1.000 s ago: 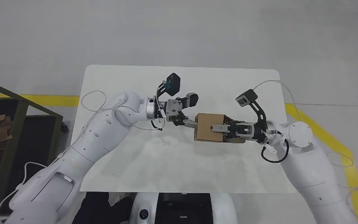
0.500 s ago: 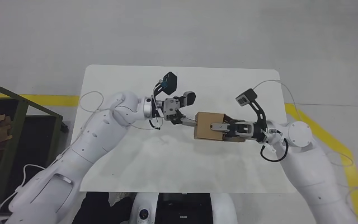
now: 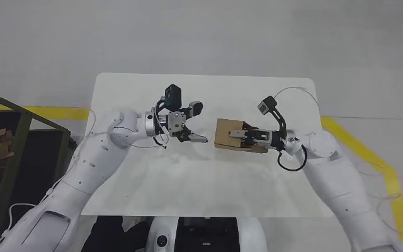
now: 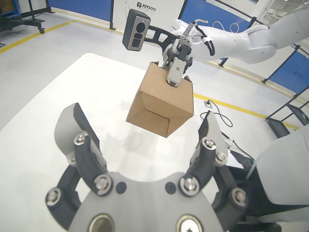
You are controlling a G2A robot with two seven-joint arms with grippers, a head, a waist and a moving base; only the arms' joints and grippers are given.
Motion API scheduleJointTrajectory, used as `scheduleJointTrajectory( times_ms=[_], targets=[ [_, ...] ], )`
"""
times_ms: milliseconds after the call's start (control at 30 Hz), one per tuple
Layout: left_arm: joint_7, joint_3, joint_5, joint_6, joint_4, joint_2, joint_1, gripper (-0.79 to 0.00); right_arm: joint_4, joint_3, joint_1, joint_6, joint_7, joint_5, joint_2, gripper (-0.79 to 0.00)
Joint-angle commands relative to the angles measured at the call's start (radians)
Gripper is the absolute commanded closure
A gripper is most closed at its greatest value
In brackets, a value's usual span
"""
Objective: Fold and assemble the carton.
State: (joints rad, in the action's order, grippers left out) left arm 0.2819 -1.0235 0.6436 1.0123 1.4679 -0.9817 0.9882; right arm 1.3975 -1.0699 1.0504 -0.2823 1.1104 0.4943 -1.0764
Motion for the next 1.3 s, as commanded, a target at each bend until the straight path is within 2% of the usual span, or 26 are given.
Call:
scheduleJointTrajectory(
  times_ms=[0, 333, 633, 667, 700, 733, 800, 1033, 1267],
  targets=[
    [-0.031, -0.021, 0.026, 0.000, 0.008, 0.017, 0.029, -0.785, -0.042, 0.040, -0.030, -0.016, -0.016, -0.030, -0.012, 0.000],
    [-0.162, -0.111, 0.119, 0.000, 0.047, 0.093, 0.143, -0.785, -0.189, 0.227, -0.115, 0.018, -0.090, -0.096, -0.076, 0.000],
    [-0.244, -0.140, 0.171, 0.000, 0.072, 0.136, 0.196, -0.785, -0.251, 0.301, -0.139, 0.028, -0.157, -0.126, -0.115, 0.000],
    [-0.249, -0.140, 0.178, 0.000, 0.070, 0.138, 0.198, -0.785, -0.255, 0.305, -0.139, 0.027, -0.160, -0.132, -0.118, -0.065],
    [-0.250, -0.138, 0.188, 0.000, 0.067, 0.141, 0.198, -0.785, -0.257, 0.308, -0.140, 0.026, -0.162, -0.137, -0.120, -0.274],
    [-0.250, -0.136, 0.196, 0.000, 0.060, 0.142, 0.197, -0.785, -0.260, 0.310, -0.142, 0.025, -0.164, -0.144, -0.121, -0.548],
    [-0.248, -0.132, 0.205, 0.000, 0.040, 0.143, 0.190, -0.785, -0.265, 0.308, -0.142, 0.021, -0.168, -0.158, -0.122, -0.773],
    [-0.237, -0.113, 0.212, -0.006, -0.009, 0.133, 0.163, -0.785, -0.225, 0.251, -0.102, -0.002, -0.133, -0.159, -0.101, -0.785],
    [-0.204, -0.064, 0.273, 0.000, -0.025, 0.121, 0.133, -0.785, -0.066, 0.088, 0.030, -0.016, -0.061, -0.144, -0.039, -0.785]
  ],
)
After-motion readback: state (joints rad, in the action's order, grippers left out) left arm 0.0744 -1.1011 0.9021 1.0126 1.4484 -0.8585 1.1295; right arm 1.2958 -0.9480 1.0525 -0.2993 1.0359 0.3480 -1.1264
